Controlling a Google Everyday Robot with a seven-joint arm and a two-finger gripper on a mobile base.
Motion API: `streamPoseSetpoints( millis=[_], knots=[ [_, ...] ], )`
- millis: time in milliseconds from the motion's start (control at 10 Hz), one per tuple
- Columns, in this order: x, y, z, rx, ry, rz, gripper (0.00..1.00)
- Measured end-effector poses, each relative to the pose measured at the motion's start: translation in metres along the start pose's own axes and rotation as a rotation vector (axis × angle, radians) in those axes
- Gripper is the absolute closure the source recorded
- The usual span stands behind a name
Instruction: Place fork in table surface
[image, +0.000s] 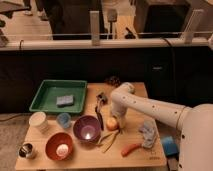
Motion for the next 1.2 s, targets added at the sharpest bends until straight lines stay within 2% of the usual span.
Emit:
streamPoseSetpoints(
  millis=[100, 200, 400, 600, 1000, 1200],
  knots=[
    [0.0006, 0.0027, -0.0016, -0.005, 0.001, 0.0, 0.97],
    [0.0006, 0.0034, -0.0027, -0.006, 0.001, -0.001, 1.0],
    [-0.0002, 0.0029, -0.0034, -0.006, 0.0, -0.002, 1.0],
    [-0.001, 0.0006, 0.004, -0.003, -0.02, 0.004, 1.0],
    [-0.0016, 0.0047, 0.0003, -0.014, -0.018, -0.002, 1.0],
    [-0.0024, 0.0029, -0.002, -0.005, -0.017, -0.006, 1.0]
  ],
)
